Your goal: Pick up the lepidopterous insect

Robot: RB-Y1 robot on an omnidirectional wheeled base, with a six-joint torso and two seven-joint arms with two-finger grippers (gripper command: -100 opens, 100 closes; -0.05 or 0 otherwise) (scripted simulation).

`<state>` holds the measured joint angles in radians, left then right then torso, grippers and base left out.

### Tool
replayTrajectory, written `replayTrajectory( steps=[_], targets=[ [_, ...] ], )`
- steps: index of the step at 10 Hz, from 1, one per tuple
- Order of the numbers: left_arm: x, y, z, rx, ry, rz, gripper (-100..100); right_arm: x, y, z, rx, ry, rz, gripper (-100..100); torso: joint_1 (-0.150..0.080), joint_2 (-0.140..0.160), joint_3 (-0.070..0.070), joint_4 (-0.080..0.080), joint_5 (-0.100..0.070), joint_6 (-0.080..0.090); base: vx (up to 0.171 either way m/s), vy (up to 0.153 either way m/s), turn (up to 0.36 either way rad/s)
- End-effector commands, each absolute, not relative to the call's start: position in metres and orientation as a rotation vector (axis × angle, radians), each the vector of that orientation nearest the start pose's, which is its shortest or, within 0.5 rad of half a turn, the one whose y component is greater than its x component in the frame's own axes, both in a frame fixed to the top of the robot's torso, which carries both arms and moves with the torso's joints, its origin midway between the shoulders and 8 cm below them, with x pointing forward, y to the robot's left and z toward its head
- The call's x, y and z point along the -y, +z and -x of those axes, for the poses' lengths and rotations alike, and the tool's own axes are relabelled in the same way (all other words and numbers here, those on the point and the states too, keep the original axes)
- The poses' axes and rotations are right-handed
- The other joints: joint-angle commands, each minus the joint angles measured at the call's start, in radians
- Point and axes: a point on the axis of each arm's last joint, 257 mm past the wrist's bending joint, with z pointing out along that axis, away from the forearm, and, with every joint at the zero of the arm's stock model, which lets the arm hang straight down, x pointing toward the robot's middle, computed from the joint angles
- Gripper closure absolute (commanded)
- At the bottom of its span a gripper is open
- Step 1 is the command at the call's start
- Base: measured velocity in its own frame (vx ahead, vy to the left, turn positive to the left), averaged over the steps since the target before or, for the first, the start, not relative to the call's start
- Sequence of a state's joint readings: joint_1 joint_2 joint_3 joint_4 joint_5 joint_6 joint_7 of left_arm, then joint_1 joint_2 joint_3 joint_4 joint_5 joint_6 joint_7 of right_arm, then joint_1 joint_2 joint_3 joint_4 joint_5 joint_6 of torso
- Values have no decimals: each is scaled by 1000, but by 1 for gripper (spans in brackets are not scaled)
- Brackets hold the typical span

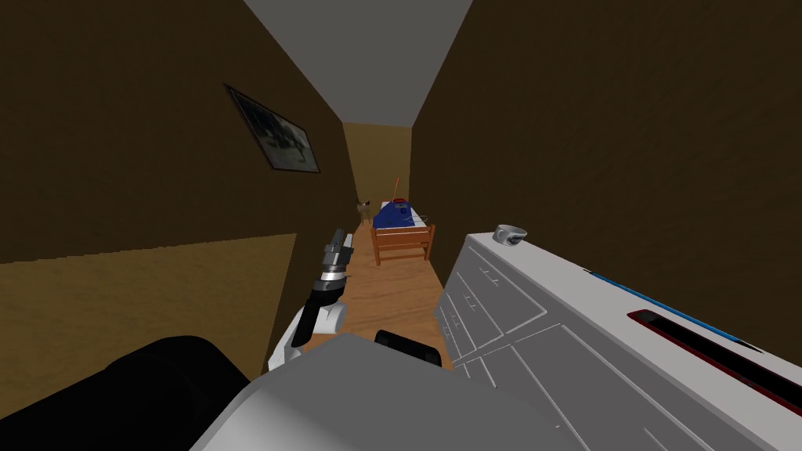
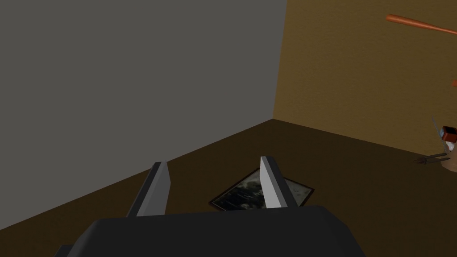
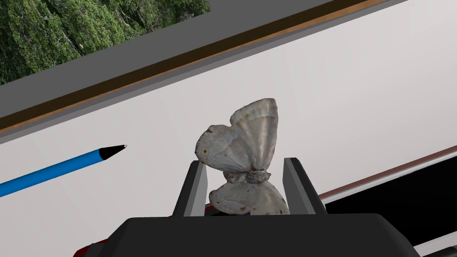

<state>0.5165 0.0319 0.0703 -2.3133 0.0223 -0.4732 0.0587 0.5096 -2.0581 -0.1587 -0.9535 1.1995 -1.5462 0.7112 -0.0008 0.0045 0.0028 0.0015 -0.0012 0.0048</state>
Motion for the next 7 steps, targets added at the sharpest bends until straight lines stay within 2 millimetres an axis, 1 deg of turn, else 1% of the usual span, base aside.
replayTrajectory(
  steps=[1,2,3,4,5,6,7],
  targets=[
    [-302,31,-336,-611,-1295,666,0,682,-38,-214,-2311,-65,2445,100,0,0,0,0,0,0,-97,-39,99],
    [-302,31,-336,-611,-1295,666,0,675,-35,-219,-2311,-60,2452,100,0,0,0,0,0,-1,-152,-78,170],
    [-302,31,-336,-611,-1295,666,0,675,-35,-219,-2336,-64,2427,100,-1,3,1,0,0,-2,-114,-64,86],
    [-302,31,-336,-611,-1295,666,0,668,-32,-223,-2350,-63,2421,100,-1,2,1,1,0,0,-110,-54,69],
    [-302,31,-336,-611,-1295,666,0,668,-32,-223,-2360,-64,2410,100,-1,2,1,0,0,0,-94,-43,68],
    [-302,31,-336,-611,-1295,666,0,668,-32,-224,-2350,-64,2420,100,-1,1,1,0,0,0,-33,-15,12],
    [-302,31,-336,-611,-1295,667,0,668,-32,-224,-2354,-62,2416,0,0,-1,0,0,0,1,-7,-3,-5]
  ],
)
